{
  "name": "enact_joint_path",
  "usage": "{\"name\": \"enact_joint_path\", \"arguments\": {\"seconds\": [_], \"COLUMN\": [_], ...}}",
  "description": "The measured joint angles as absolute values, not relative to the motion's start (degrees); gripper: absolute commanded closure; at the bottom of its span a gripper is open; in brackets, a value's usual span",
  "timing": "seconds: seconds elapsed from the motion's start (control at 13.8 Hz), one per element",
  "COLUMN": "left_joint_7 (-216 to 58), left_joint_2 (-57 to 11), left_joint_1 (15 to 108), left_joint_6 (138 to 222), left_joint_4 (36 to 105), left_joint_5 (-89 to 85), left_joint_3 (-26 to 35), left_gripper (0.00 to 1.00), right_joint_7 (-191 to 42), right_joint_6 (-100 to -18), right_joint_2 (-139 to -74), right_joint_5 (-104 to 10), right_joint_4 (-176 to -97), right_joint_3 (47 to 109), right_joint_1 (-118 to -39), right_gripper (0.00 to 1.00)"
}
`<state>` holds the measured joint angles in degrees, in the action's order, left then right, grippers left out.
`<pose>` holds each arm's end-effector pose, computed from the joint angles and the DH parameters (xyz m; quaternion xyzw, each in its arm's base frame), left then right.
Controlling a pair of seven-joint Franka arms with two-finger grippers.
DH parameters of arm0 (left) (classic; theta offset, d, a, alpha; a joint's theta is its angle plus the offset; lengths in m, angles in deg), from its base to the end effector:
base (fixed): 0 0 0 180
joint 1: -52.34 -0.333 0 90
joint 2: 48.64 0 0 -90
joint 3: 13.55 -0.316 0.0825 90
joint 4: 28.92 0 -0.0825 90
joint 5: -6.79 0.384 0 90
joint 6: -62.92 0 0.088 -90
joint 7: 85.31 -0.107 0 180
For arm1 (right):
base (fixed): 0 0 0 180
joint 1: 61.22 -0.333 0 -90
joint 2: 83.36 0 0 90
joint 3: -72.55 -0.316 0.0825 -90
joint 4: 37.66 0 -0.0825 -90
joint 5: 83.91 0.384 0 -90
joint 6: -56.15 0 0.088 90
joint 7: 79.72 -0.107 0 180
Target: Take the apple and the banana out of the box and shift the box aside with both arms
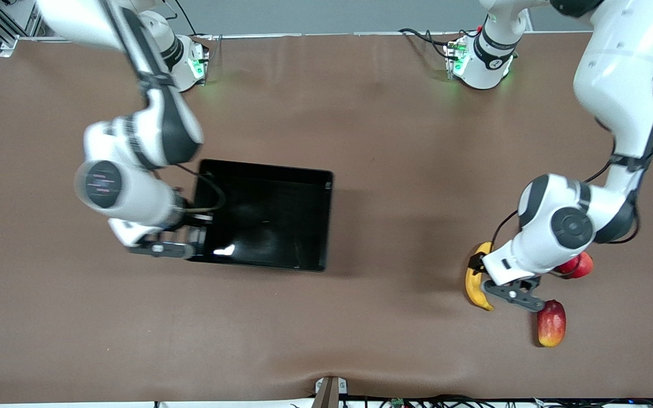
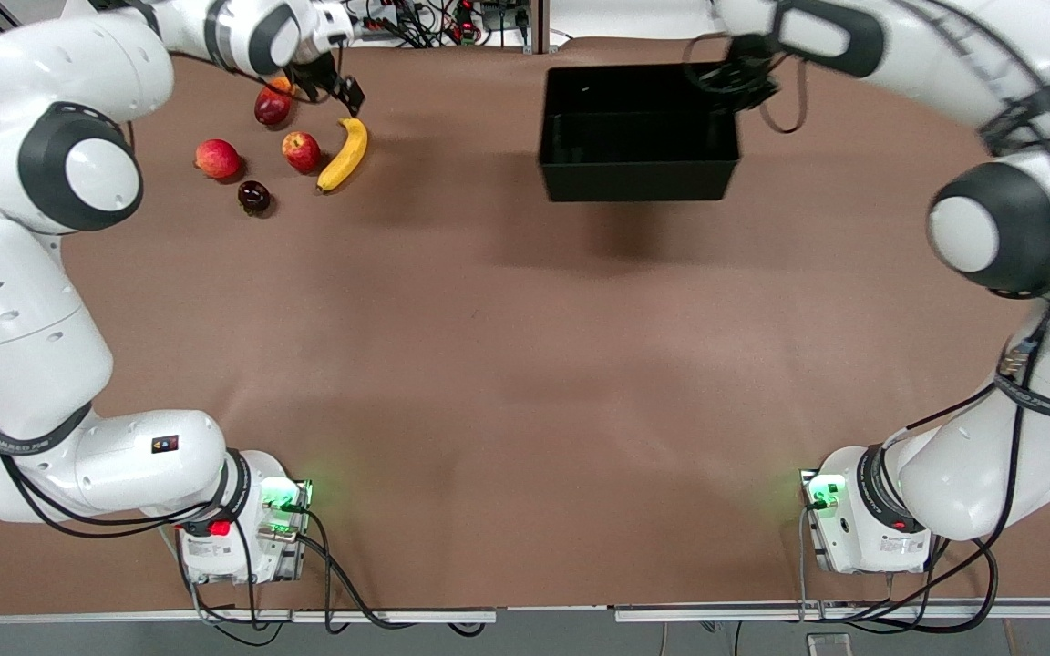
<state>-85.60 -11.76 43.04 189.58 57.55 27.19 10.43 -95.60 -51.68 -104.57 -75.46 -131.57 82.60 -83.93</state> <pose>0.7081 -0.1191 0.3222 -0.9809 0.1828 -0.0631 0.0199 0.6268 0.1639 0.3954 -0.9962 0.0509 0.0674 0.0208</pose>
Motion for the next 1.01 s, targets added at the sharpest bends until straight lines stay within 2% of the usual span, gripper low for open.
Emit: {"name": "enact_joint_path", "arguments": {"seconds": [0.22,0.43,0.65,1.01], "left_joint_7": [-80.9,-79.8,-79.6,-77.0], "left_joint_2": [-18.2,-23.7,-30.0,-38.6], "left_joint_1": [43.0,43.0,42.8,42.7], "left_joint_6": [184.5,179.2,172.0,165.5], "left_joint_4": [57.5,57.4,57.2,57.3], "left_joint_5": [26.9,26.7,23.7,20.2], "left_joint_3": [11.2,11.9,12.0,11.9], "left_gripper": [0.0,0.0,0.0,0.0], "right_joint_7": [-84.7,-71.8,-62.7,-52.9], "right_joint_6": [-51.9,-53.9,-56.8,-64.6], "right_joint_2": [-101.5,-101.8,-102.1,-108.4], "right_joint_5": [-75.4,-75.4,-75.3,-72.3], "right_joint_4": [-137.7,-142.1,-143.8,-144.8], "right_joint_3": [84.9,92.0,94.6,96.1], "right_joint_1": [-76.6,-71.6,-67.6,-60.6], "right_gripper": [1.0,1.0,1.0,1.0]}}
